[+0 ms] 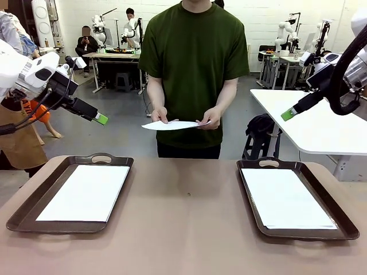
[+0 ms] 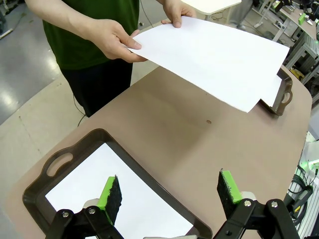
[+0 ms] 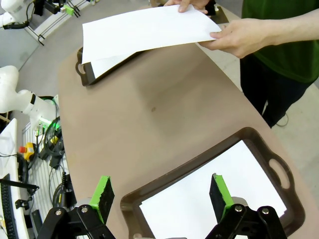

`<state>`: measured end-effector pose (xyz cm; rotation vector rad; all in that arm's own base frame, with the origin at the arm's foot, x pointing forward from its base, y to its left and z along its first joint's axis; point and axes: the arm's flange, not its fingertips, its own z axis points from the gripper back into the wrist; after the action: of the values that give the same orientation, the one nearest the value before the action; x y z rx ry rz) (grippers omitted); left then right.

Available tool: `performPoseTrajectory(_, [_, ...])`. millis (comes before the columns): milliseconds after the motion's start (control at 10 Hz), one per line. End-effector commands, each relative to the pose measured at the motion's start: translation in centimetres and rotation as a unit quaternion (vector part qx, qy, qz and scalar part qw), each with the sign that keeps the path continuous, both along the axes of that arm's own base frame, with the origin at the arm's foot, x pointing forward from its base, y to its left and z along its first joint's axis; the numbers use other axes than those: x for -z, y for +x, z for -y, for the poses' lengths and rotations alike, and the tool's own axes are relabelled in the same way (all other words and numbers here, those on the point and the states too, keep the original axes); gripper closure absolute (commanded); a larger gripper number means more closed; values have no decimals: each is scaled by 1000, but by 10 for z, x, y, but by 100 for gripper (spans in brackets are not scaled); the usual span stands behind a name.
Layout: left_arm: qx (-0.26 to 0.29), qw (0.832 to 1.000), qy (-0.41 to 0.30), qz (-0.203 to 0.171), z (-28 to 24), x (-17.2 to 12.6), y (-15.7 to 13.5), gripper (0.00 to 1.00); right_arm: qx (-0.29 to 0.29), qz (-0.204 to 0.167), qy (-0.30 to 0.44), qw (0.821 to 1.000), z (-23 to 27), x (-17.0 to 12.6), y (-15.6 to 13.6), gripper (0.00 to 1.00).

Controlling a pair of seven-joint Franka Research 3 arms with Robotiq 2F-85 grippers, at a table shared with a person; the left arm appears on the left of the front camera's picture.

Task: Sort the A4 documents.
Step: Receive the A4 Paper.

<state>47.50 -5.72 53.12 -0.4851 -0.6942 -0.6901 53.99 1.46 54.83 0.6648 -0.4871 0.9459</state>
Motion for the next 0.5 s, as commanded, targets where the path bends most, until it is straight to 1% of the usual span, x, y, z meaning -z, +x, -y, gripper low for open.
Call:
performPoseTrajectory(0, [2, 1000, -4, 3, -1, 0, 0, 0, 3, 3, -4, 1000, 0, 1, 1, 0])
performPoseTrajectory(400, [2, 1000, -4, 3, -1, 0, 0, 0, 3, 3, -4, 1000, 0, 1, 1, 0])
